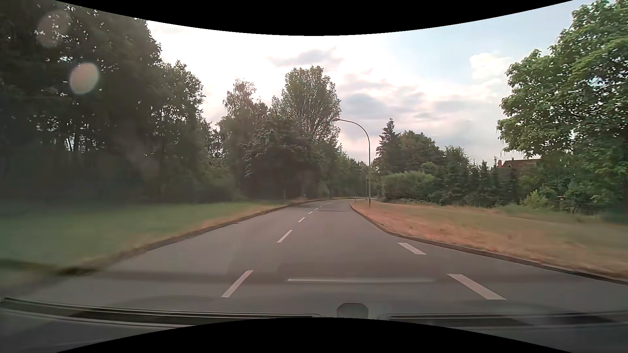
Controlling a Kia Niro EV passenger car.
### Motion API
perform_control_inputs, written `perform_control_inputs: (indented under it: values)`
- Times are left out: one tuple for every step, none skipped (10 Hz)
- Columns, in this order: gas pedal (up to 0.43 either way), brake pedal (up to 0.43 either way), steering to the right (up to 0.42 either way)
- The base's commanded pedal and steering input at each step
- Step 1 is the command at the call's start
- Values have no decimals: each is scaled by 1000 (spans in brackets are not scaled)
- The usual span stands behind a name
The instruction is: Follow the waypoints while adhering to traffic rules and regulations
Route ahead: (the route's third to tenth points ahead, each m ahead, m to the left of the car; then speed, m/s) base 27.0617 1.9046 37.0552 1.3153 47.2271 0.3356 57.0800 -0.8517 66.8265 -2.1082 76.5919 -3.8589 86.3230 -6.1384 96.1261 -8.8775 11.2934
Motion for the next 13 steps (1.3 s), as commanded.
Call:
perform_control_inputs:
  values:
    - [197, 0, -8]
    - [197, 0, -4]
    - [197, 0, -1]
    - [197, 0, -1]
    - [197, 0, 0]
    - [197, 0, 3]
    - [197, 0, 6]
    - [197, 0, 7]
    - [197, 0, 9]
    - [197, 0, 9]
    - [197, 0, 10]
    - [197, 0, 12]
    - [197, 0, 14]
